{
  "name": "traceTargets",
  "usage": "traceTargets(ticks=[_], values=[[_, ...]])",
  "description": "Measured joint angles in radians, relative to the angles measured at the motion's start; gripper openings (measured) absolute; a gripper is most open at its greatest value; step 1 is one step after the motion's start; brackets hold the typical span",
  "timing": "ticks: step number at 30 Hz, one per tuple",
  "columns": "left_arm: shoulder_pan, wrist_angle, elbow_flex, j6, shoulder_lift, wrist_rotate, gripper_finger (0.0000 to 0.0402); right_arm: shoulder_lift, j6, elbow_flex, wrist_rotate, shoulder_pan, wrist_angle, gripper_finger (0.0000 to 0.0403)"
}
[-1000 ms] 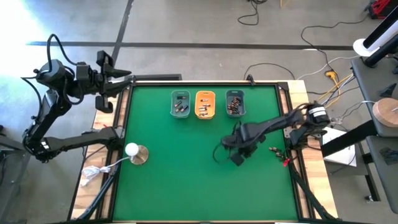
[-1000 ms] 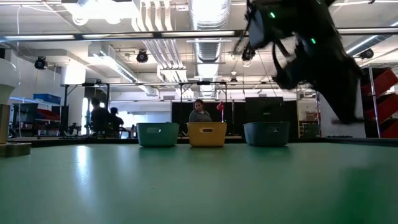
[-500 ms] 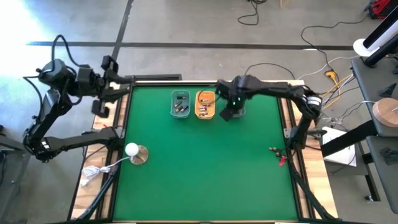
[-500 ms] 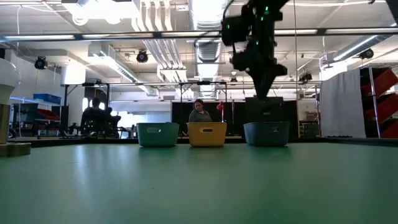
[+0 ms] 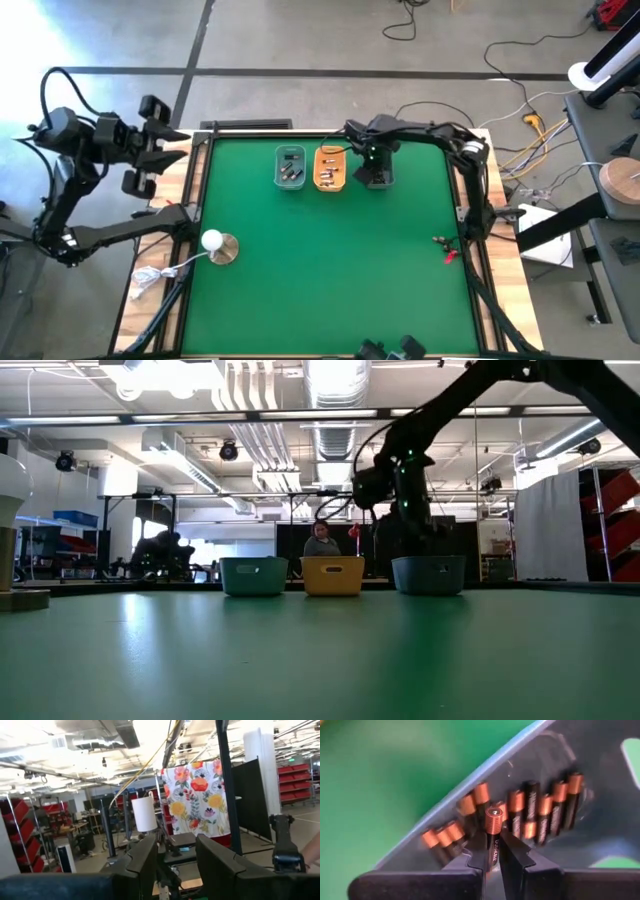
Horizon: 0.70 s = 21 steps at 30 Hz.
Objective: Sort batteries
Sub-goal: Put the small brown battery into the gray bin, then put the middle right triple a battery into the gray bin
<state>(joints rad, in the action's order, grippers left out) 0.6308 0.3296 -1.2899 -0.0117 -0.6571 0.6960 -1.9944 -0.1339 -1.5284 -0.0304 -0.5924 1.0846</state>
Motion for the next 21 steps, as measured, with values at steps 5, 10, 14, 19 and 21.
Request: traceTargets(ticks=[5, 10, 14, 19, 21], values=[[0.0, 0.002, 0.015, -0.026, -0.003, -0.007, 0.0117, -0.03, 0.028, 0.0, -0.027, -0.019, 0.001, 0.0027], [0.0, 0.001, 0.035, -0.035, 0.002, -0.018, 0.0117, -0.018, 0.03, 0.0, -0.057, -0.019, -0.001, 0.0047], [0.0, -0.003, 0.047, -0.033, 0.006, -0.057, 0.0117, 0.035, 0.024, -0.001, -0.065, -0.019, 0.006, 0.0091], [0.0, -0.049, 0.06, -0.033, 0.001, -0.06, 0.0117, 0.129, 0.023, -0.001, -0.075, -0.019, 0.049, 0.0142], [0.0, -0.062, 0.062, -0.033, -0.002, -0.06, 0.0117, 0.177, 0.02, 0.0, -0.075, -0.014, 0.077, 0.0156]])
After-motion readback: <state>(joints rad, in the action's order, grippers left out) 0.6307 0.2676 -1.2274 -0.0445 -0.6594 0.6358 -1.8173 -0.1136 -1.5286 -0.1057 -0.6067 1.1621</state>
